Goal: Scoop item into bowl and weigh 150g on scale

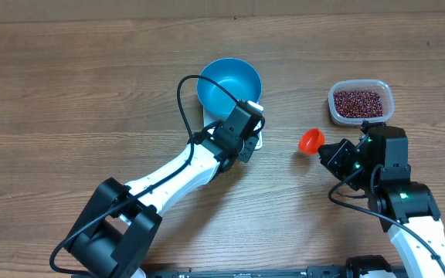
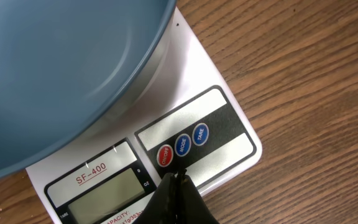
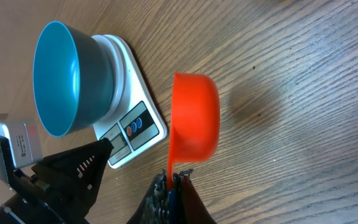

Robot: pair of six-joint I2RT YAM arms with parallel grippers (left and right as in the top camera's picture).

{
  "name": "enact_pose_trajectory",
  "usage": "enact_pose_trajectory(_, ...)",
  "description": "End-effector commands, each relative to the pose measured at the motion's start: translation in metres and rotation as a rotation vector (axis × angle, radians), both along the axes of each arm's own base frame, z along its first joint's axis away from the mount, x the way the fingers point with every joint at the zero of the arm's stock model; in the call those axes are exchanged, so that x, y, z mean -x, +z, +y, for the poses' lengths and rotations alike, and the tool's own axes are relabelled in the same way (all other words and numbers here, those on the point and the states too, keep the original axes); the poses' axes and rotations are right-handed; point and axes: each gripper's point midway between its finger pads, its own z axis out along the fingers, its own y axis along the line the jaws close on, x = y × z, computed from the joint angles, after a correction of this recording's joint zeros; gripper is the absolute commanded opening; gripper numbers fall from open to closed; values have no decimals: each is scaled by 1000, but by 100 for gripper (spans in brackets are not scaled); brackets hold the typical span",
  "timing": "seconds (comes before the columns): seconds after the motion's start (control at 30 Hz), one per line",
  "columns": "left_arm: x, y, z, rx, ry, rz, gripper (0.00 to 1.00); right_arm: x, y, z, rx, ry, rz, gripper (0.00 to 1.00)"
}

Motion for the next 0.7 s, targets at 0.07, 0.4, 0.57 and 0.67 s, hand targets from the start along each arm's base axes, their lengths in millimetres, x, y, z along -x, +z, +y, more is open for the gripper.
enact_pose_trajectory(0.07,4,-6,0,-41,-39,-5,4,-6,16,0,9,2,-52,4)
enact_pose_trajectory(0.4,6,-11,2,-45,-41,-3,4,-7,16,0,9,2,-53,4)
enact_pose_trajectory(0.57,4,-10,1,-39,-41,-10,4,-7,16,-1,13,-2,-54,4)
enact_pose_trajectory(0.67,4,-10,0,-40,-44,-13,4,-7,16,-1,15,-3,-54,4)
